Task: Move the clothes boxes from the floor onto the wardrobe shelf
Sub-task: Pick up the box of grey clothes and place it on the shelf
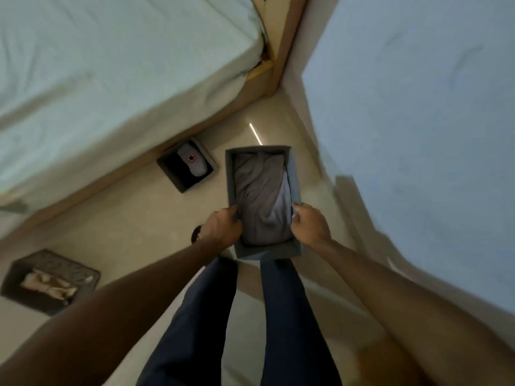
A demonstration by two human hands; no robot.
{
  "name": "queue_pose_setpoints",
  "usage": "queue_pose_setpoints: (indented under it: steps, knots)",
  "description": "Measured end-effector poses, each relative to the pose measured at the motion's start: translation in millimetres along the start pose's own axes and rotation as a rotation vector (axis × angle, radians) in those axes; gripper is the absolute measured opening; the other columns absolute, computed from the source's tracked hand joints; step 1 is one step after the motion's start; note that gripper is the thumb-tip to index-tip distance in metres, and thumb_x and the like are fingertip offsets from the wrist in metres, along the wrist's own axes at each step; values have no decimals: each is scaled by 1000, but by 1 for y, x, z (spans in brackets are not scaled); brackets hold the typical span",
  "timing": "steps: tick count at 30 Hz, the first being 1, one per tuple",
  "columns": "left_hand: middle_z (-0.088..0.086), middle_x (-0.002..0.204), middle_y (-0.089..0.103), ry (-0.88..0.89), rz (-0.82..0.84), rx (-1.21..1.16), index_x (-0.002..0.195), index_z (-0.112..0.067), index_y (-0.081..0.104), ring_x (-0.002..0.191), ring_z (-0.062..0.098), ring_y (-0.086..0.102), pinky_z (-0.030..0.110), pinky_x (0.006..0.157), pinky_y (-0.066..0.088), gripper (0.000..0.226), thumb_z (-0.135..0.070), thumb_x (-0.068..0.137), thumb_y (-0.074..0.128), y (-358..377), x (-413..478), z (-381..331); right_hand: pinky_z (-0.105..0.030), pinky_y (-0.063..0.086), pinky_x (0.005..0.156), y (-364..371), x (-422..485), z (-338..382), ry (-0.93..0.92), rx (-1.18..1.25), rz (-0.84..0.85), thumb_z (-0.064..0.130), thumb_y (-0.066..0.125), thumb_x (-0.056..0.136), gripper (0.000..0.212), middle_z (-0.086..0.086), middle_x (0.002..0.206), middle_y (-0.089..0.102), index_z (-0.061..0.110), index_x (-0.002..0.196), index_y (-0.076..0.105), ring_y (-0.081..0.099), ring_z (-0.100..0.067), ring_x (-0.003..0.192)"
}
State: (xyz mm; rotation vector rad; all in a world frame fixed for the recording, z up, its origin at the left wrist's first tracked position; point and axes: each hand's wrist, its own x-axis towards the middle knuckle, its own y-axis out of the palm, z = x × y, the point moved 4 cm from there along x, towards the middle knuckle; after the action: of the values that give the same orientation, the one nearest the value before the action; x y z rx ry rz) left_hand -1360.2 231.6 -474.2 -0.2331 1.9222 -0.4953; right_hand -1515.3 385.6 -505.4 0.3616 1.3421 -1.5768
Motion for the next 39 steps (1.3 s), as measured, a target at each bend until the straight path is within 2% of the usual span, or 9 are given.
queue_pose_setpoints:
  steps: [5,13,19,23,28,30,32,36,39]
  knots:
    - [15,118,67,126,14,175,129,-18,54,105,33,63,36,83,51,40,-20,90,49,-48,-106,-1,-41,52,91,-26,-128,45,56,126,-120,11,46,91,37,-17,123,62,8,127,58,60,-35,106]
    - [8,120,68,465,-20,318,143,-24,46,96,22,68,29,82,51,56,-17,88,51,-120,-229,-4,-33,53,86,-16,-308,86,111,292,-423,13,48,93,44,-14,121,64,14,137,49,64,-27,100]
    - [5,114,71,654,30,417,141,-26,48,62,4,66,15,61,51,57,-15,86,57,-114,-297,-16,-25,45,68,18,-416,88,139,358,-581,18,46,92,45,-10,100,68,16,137,50,64,-24,88]
    - [6,119,69,807,143,519,141,-25,48,67,3,65,9,57,49,56,-12,87,58,-71,-334,-46,-24,40,70,46,-480,61,337,462,-670,17,46,95,48,-13,106,67,13,142,42,63,-24,91]
    - [5,123,68,992,240,632,137,-25,53,91,20,71,33,82,58,59,-21,79,55,5,-396,-89,-17,35,53,72,-567,21,500,573,-869,11,44,96,46,-7,82,62,9,141,41,55,-14,66]
    - [3,121,69,1073,263,653,135,-26,56,93,20,71,35,84,57,62,-26,73,52,36,-424,-104,-11,31,51,80,-601,4,561,593,-938,10,43,96,45,-2,77,56,8,141,41,52,-12,63]
    - [2,123,68,1139,294,669,134,-22,57,97,22,70,37,88,56,56,-18,78,56,72,-461,-116,-8,29,50,91,-642,-15,622,583,-1020,10,44,97,44,2,75,52,9,141,42,47,-6,60]
    - [7,119,70,1282,284,664,133,-19,59,95,24,70,37,90,55,54,-13,80,60,136,-518,-145,-7,36,53,105,-712,-58,695,611,-1204,10,45,96,42,9,71,50,7,138,47,43,0,57]
    - [9,119,70,1382,295,640,132,-19,60,98,27,69,39,91,55,52,-14,80,60,180,-560,-171,-12,42,56,106,-759,-89,752,609,-1305,12,44,97,42,-9,79,63,8,139,47,51,-3,63]
